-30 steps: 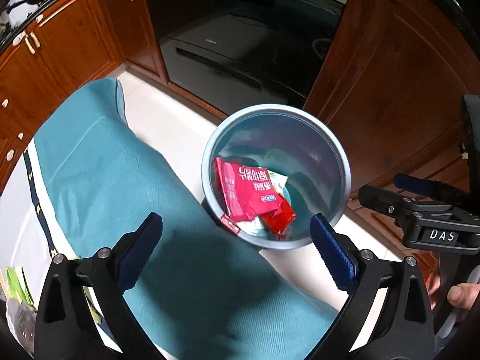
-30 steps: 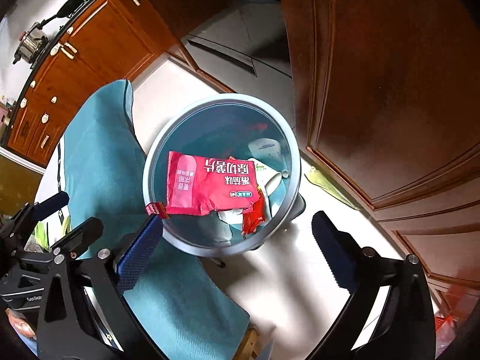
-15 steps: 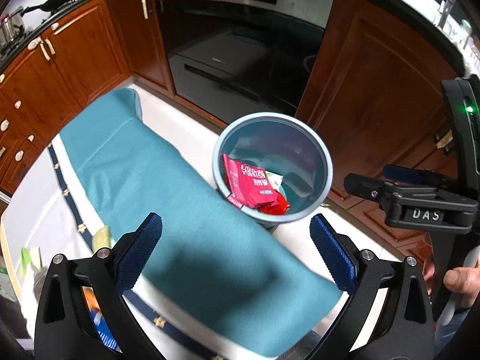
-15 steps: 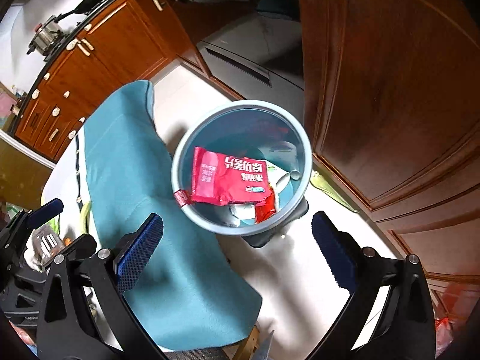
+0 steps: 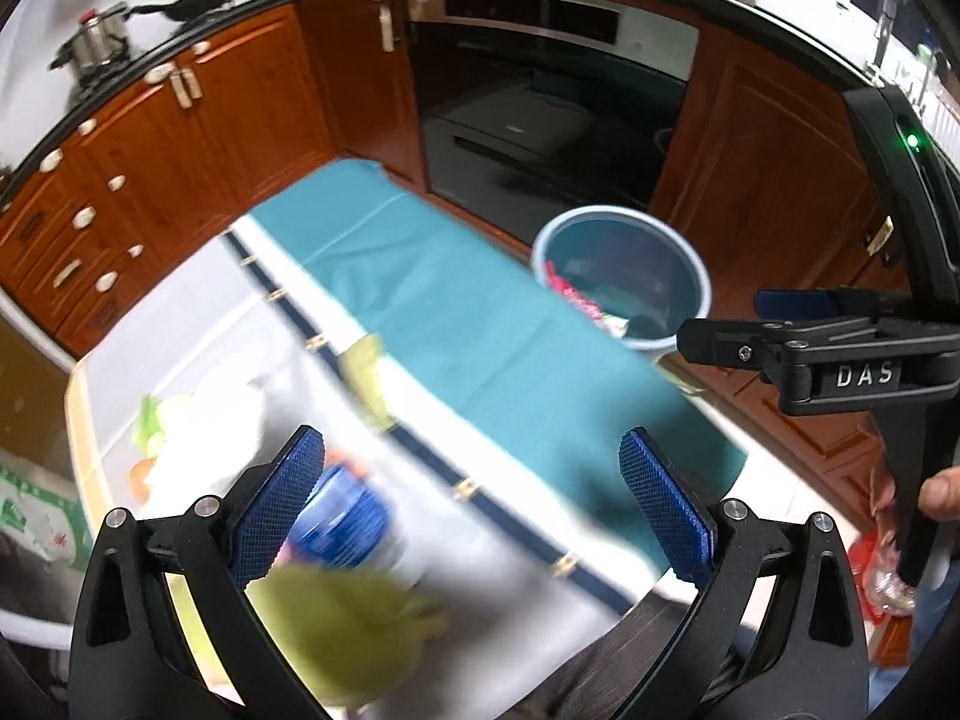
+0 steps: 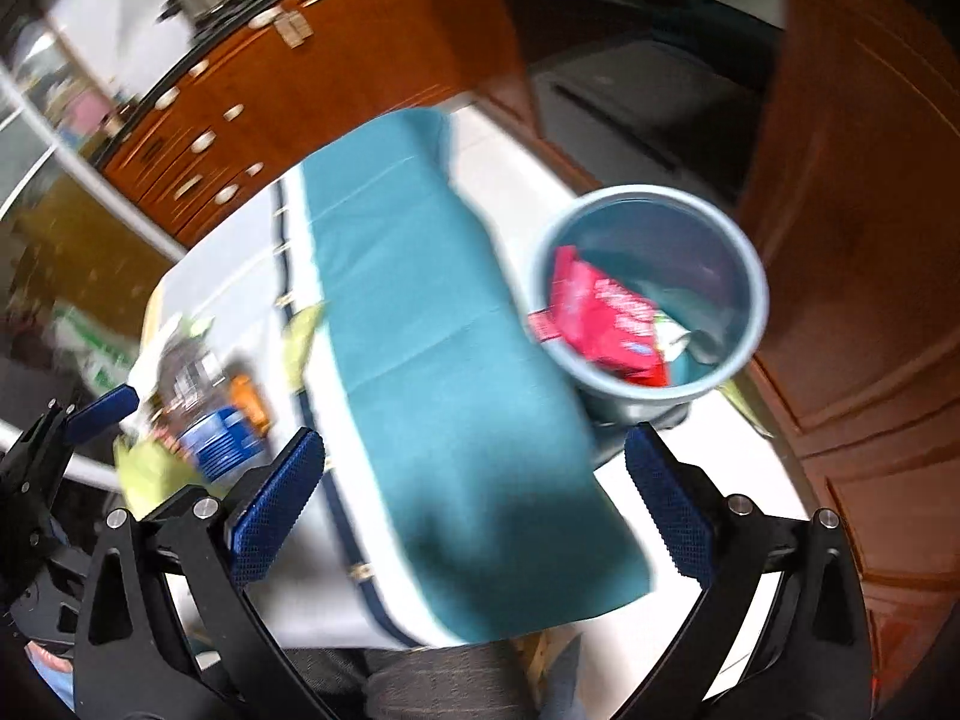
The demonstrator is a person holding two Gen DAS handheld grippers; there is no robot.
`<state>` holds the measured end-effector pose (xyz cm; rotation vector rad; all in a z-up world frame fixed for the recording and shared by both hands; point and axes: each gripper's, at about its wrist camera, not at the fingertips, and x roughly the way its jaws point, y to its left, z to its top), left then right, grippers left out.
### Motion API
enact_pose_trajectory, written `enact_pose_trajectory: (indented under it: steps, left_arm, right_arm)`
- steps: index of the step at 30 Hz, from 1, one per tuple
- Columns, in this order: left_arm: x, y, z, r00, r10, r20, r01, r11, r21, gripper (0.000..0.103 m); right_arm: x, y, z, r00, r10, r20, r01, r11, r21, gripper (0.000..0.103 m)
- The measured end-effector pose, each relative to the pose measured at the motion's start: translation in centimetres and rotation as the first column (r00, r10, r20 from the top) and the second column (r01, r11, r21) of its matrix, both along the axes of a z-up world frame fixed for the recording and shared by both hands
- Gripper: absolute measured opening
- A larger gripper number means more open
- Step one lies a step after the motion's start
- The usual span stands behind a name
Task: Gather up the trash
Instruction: 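Move both tools back toward the table, then grasp the green corn husk with the right tool and lift it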
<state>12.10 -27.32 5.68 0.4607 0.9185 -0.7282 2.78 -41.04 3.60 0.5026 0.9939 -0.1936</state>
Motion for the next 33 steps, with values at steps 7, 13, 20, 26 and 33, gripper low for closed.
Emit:
enact_pose_trajectory:
  steps: [7, 13, 20, 26, 33]
  left_arm:
    - [0.1, 9.7, 0.4, 0.995, 0.098, 0.027, -0.098, 0.995, -0.004, 0.099]
    - [0.5, 17.2, -0.5, 0.978, 0.21, -0.011, -0.211, 0.977, -0.03, 0.099]
    - [0.6, 23.9, -3.2, 0.95, 0.298, -0.089, -0.304, 0.951, -0.054, 0.099]
    - [0.8, 26.4, -5.4, 0.938, 0.319, -0.133, -0.326, 0.945, -0.035, 0.099]
    - [1.7, 28.0, -6.9, 0.926, 0.331, -0.179, -0.346, 0.937, -0.055, 0.099]
  right_arm:
    - [2.7, 9.5, 0.0, 0.975, 0.224, -0.001, -0.224, 0.974, 0.037, 0.096]
    - [4.5, 17.4, -0.8, 0.909, 0.415, -0.037, -0.414, 0.909, 0.044, 0.096]
    - [5.5, 23.3, -1.5, 0.84, 0.533, -0.103, -0.539, 0.842, -0.03, 0.096]
    - [6.5, 25.8, -2.8, 0.805, 0.57, -0.165, -0.586, 0.806, -0.079, 0.096]
    - [8.0, 28.0, -4.0, 0.775, 0.589, -0.228, -0.625, 0.769, -0.136, 0.096]
